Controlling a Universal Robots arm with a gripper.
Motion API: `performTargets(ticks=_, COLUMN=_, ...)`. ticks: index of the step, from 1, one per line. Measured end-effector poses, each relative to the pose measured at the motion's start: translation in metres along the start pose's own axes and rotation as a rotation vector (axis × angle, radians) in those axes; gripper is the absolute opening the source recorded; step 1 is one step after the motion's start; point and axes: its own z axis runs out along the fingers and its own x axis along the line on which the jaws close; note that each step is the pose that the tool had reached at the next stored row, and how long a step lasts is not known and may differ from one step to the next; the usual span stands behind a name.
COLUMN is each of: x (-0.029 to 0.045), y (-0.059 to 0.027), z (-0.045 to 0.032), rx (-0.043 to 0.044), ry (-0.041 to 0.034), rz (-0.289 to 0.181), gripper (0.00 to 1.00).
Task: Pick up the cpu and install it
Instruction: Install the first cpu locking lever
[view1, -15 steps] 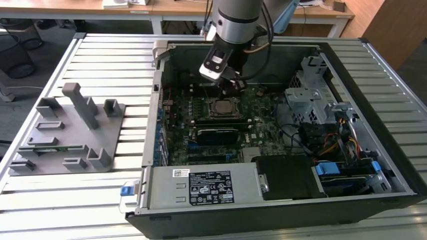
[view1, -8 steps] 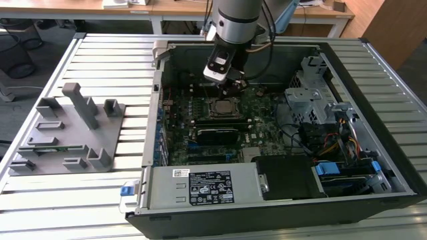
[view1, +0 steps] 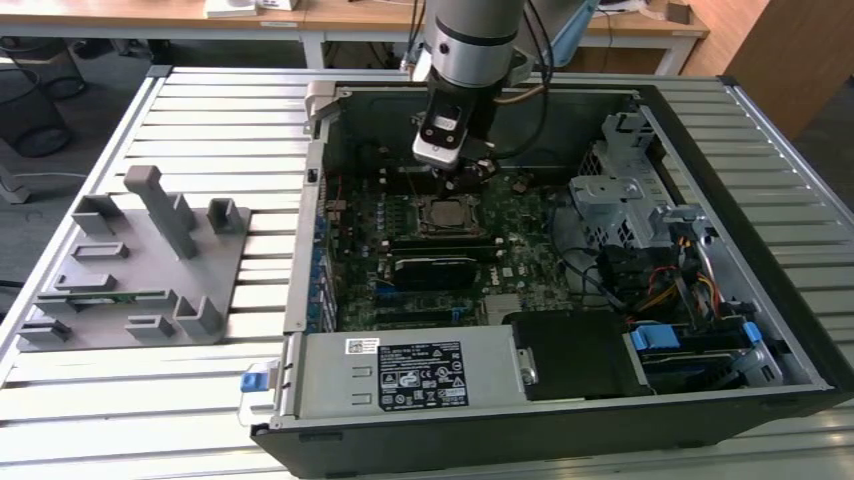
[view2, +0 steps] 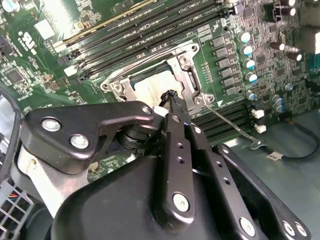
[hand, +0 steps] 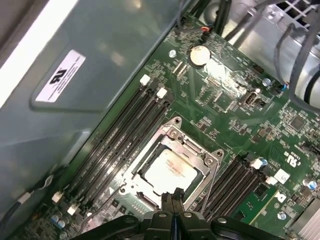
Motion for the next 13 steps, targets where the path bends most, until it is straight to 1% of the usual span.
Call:
performTargets(ticks=2, x=0.0007, y=-0.0009, z=0.0, rx=0.0004, ry=-0.0006, rz=-0.013, gripper=0.11)
performTargets(ticks=4, x=0.0033, y=-0.0043, z=0.0002, rx=-0.0009, ry=-0.0018, rz=-0.015, gripper=0.11)
performTargets(ticks=6, x=0.0041, y=-0.0053, z=0.0004, rx=-0.0017, ry=-0.0024, rz=-0.016, gripper=0.11)
performTargets(ticks=13, x=0.0045, y=-0.0058, z=0.0004, rx=-0.0017, ry=-0.0027, rz=-0.022, gripper=0.11)
